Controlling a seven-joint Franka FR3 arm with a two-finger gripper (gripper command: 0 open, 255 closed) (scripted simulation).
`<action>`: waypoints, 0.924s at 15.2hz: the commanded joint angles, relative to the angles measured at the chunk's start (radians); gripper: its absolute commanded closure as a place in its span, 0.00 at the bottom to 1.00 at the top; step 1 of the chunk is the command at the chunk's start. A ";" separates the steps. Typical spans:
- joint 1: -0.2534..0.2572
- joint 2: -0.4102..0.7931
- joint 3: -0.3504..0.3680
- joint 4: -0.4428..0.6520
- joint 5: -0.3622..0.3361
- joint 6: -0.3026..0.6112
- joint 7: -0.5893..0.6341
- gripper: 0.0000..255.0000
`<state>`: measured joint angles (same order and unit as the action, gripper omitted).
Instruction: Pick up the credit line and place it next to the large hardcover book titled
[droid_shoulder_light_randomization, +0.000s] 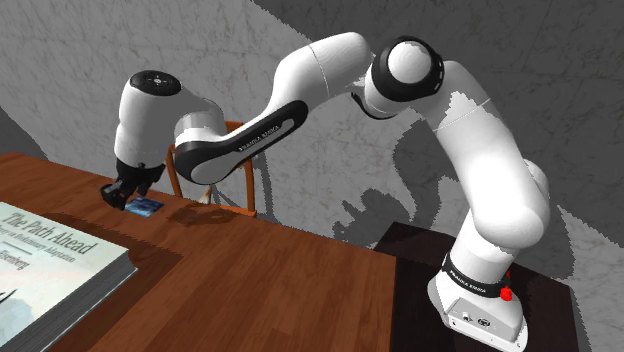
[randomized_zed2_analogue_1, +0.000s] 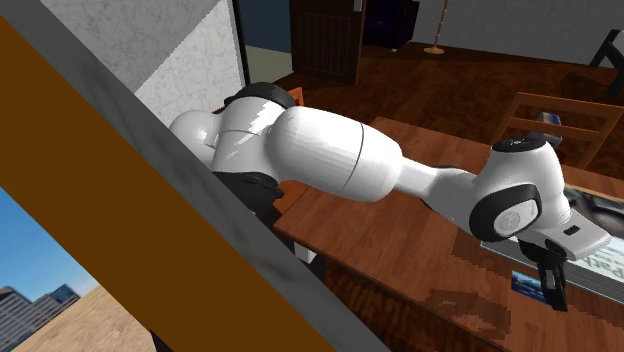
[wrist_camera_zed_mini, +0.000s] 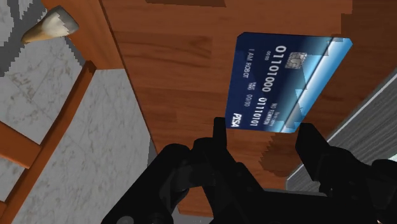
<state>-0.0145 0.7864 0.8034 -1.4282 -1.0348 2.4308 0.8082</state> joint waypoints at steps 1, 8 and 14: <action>0.006 0.012 -0.012 -0.004 -0.014 0.015 0.013 1.00; 0.024 0.048 -0.051 -0.014 -0.061 0.062 0.056 1.00; 0.024 0.048 -0.050 -0.014 -0.061 0.062 0.056 1.00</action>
<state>0.0094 0.8345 0.7530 -1.4426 -1.0955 2.4926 0.8646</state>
